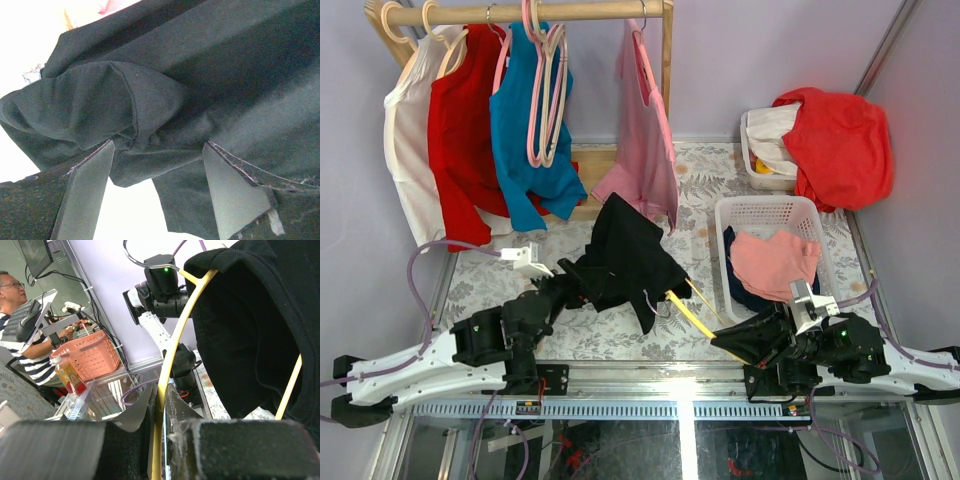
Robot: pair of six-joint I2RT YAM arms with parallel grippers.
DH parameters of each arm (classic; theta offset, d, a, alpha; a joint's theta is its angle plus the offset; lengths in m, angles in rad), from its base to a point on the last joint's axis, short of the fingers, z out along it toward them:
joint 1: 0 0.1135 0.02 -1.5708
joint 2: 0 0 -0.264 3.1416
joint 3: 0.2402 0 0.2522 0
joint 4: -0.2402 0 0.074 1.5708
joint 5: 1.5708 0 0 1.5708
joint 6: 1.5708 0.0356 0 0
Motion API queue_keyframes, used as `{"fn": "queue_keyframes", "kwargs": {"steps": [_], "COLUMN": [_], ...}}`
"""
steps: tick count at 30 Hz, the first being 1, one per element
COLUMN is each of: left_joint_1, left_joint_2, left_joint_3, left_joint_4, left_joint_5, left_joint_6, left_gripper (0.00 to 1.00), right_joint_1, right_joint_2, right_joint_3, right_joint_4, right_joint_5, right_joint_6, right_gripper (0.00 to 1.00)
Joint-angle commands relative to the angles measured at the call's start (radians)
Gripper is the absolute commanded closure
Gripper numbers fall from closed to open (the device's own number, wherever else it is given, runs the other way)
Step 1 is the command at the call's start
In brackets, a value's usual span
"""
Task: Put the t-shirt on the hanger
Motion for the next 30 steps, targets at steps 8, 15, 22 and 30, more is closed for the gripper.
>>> {"fn": "queue_keyframes", "kwargs": {"steps": [8, 15, 22, 30], "left_joint_1": [0.001, 0.002, 0.003, 0.009], "left_joint_2": [-0.145, -0.160, -0.106, -0.078], "left_joint_3": [-0.129, -0.186, -0.190, -0.203], "left_joint_4": [0.118, 0.250, 0.293, 0.298], "left_joint_5": [-0.191, -0.235, -0.248, -0.246], "left_joint_6": [-0.281, -0.255, -0.286, -0.316], "left_gripper": [0.43, 0.39, 0.33, 0.40], "right_joint_1": [0.004, 0.004, 0.004, 0.003], "right_joint_2": [-0.021, -0.021, -0.021, -0.021], "right_joint_3": [0.080, 0.080, 0.090, 0.093], "right_joint_4": [0.104, 0.103, 0.092, 0.095], "right_joint_5": [-0.002, -0.002, 0.003, 0.003], "right_joint_6": [-0.046, -0.046, -0.046, -0.048], "right_gripper": [1.00, 1.00, 1.00, 1.00]}}
